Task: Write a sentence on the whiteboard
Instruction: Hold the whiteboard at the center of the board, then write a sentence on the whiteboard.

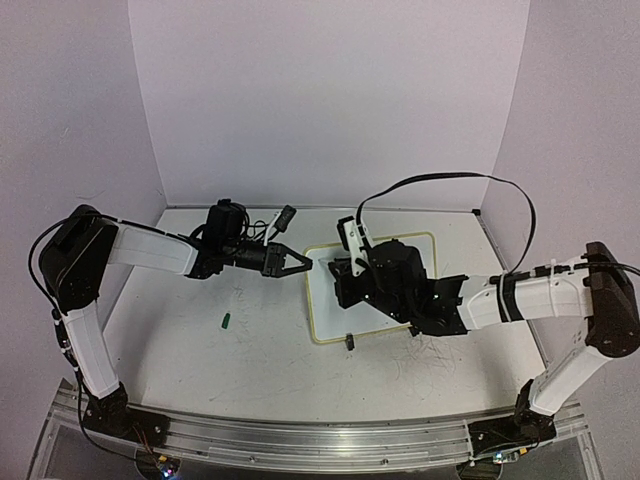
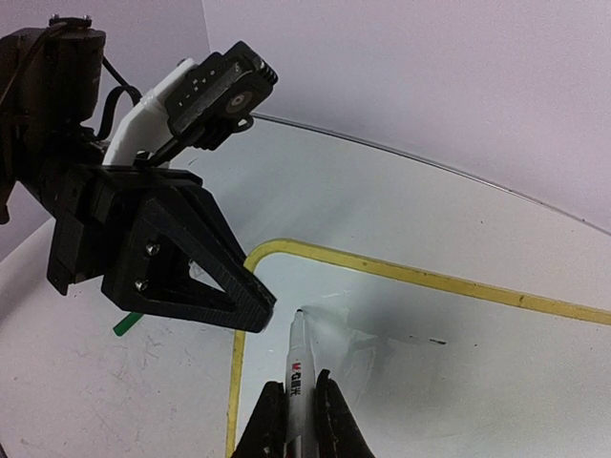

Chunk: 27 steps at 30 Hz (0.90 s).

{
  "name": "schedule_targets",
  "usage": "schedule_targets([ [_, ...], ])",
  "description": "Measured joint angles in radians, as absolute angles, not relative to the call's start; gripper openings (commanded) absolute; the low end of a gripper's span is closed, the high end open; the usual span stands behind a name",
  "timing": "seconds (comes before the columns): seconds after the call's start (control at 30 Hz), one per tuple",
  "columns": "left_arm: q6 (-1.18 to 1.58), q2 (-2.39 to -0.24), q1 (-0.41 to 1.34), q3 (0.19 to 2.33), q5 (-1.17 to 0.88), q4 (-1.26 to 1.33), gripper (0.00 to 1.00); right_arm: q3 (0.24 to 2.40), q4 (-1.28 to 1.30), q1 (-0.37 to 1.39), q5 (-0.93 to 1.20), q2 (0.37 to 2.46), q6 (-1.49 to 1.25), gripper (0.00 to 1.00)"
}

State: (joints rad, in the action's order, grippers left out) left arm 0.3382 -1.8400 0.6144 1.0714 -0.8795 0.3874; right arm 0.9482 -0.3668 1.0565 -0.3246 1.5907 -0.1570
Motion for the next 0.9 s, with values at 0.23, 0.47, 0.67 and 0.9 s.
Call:
schedule_targets([
  [0.23, 0.338, -1.840, 0.614, 1.071, -0.877, 0.387, 0.00, 0.951, -0.371, 1.057, -0.329, 1.608, -0.157, 0.00],
  [0.47, 0.338, -1.840, 0.615, 1.071, -0.872, 0.387, 0.00, 0.954, -0.374, 1.058, -0.332, 1.614, -0.161, 0.00],
  [0.67, 0.338, -1.840, 0.615, 1.071, -0.871, 0.387, 0.00, 0.954, -0.374, 1.057, -0.332, 1.614, -0.168, 0.00],
  [0.9, 0.339, -1.840, 0.615, 1.071, -0.871, 0.387, 0.00, 0.954, -0.374, 1.057, -0.332, 1.614, -0.184, 0.00],
])
